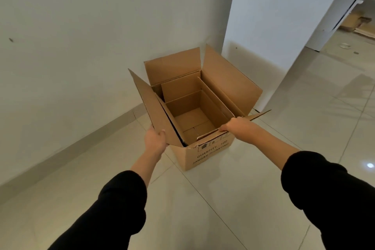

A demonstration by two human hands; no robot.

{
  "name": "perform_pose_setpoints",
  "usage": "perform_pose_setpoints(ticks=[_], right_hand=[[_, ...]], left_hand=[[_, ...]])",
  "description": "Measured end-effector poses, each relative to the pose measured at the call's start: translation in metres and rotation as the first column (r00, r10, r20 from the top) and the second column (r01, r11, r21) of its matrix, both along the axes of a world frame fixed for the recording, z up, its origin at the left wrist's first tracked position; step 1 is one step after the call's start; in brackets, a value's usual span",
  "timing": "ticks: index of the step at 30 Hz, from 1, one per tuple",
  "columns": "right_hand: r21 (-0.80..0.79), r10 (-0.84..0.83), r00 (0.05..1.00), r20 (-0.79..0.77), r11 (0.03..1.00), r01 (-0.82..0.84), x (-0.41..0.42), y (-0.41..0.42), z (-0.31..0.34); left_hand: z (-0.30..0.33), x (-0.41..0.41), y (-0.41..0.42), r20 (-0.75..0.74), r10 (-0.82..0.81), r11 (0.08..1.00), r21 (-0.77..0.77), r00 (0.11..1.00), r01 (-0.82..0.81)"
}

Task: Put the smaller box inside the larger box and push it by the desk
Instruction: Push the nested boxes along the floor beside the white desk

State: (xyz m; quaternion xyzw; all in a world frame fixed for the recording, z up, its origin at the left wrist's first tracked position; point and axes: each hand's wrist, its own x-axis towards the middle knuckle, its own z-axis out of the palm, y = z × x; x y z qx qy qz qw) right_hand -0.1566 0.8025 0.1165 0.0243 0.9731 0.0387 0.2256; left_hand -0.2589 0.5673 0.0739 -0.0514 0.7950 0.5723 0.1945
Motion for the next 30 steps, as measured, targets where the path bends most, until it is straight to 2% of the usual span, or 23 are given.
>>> perform_pose_setpoints(ticks=[4,11,19,30], right_hand=[[-0.029,0.000,0.999,0.045,1.000,0.002,0.010,0.011,-0.004],[-0.014,0.103,0.995,0.006,0.995,-0.103,0.027,0.059,-0.013],[-0.030,0.246,0.945,-0.215,0.966,-0.258,0.066,0.113,-0.040],[-0.062,0.212,0.939,-0.271,0.969,-0.237,0.078,0.149,-0.055]], left_hand=[[0.001,0.016,0.004,0.024,-0.013,1.000,-0.017,1.000,0.013],[-0.001,0.058,0.036,0.021,0.102,0.994,0.024,0.995,-0.103],[-0.017,0.100,0.073,-0.061,0.223,0.974,0.041,0.973,-0.221],[-0.011,0.089,0.132,-0.190,0.143,0.960,-0.212,0.971,-0.183]])
